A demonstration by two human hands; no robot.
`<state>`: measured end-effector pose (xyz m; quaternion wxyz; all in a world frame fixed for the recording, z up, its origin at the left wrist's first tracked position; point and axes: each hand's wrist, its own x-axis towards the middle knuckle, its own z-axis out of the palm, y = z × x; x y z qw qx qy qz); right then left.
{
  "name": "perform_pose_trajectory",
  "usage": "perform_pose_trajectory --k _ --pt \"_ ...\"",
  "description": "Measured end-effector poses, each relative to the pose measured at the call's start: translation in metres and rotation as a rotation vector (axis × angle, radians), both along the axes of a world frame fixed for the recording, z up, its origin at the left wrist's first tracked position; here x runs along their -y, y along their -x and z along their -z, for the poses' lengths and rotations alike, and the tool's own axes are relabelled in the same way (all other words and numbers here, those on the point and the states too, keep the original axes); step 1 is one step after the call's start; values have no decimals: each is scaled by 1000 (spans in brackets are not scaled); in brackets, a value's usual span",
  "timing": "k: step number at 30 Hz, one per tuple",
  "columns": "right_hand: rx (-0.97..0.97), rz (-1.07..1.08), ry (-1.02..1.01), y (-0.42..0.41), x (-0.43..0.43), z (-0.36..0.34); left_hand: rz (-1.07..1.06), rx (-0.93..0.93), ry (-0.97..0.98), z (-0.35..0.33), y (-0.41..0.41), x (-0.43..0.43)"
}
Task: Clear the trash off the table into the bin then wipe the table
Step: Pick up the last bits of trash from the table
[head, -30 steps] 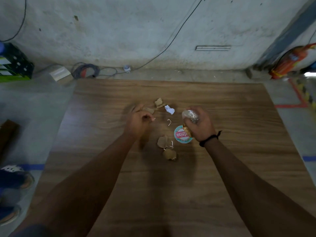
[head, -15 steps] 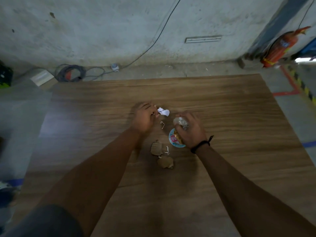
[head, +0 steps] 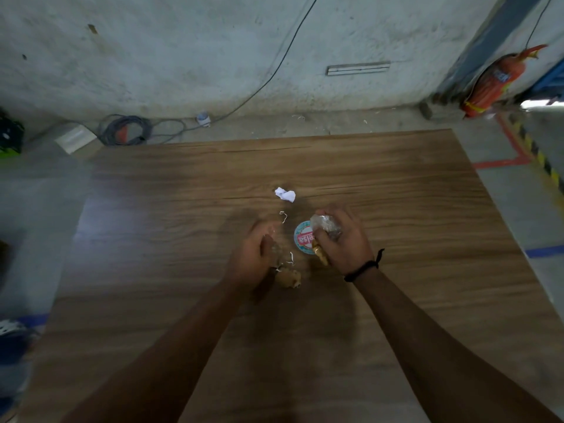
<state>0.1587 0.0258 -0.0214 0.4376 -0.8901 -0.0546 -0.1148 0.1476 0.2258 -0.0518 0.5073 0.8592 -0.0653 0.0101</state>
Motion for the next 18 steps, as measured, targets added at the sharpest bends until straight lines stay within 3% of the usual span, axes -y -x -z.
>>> perform_pose_trajectory --k 5,10,18 --pt "-40 9 124 19 -4 19 130 124 -409 21 29 11" --pt "-56 46 296 30 -6 41 254 195 -650 28 44 11" --pt "52 0 399 21 -9 53 258 222 -533 30 32 11"
